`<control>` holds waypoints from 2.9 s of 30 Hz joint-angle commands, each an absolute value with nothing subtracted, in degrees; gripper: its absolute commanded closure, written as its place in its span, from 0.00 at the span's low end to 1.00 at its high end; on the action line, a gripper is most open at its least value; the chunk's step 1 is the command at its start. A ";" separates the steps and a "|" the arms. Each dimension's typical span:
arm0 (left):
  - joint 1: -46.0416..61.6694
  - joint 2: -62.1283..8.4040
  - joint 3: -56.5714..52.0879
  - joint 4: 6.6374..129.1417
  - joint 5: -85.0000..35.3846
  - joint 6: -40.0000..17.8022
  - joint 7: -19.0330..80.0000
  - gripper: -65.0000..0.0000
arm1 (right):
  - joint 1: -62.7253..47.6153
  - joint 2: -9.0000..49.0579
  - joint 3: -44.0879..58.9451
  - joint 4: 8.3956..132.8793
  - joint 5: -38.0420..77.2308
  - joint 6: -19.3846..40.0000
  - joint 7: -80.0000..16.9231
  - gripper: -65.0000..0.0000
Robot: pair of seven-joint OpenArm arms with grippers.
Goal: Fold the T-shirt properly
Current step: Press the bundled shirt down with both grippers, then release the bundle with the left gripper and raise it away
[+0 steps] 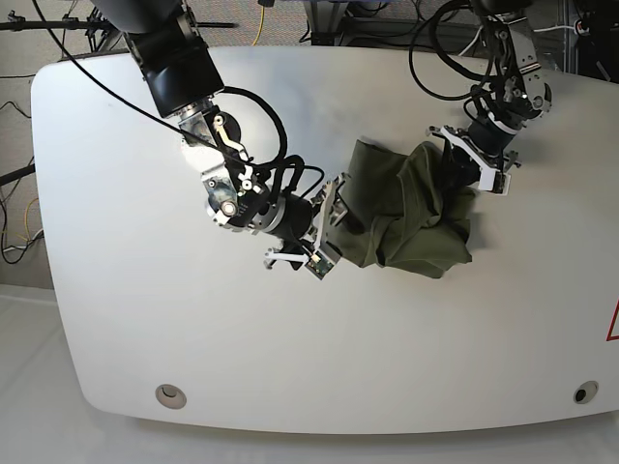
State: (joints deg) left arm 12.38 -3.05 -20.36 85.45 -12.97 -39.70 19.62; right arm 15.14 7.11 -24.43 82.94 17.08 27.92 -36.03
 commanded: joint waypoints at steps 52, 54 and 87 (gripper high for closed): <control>11.07 -0.10 -20.54 96.44 -13.62 -40.00 19.65 0.84 | 15.52 0.93 -19.61 77.96 16.71 28.94 -29.10 0.52; 10.92 -0.14 -20.51 96.32 -13.64 -40.00 19.57 0.83 | 16.48 0.97 -19.91 76.59 16.67 29.01 -28.79 0.51; -1.27 -3.30 -37.14 103.69 -12.26 -39.87 42.42 0.84 | 12.35 0.75 -19.82 88.04 16.22 28.97 -40.57 0.52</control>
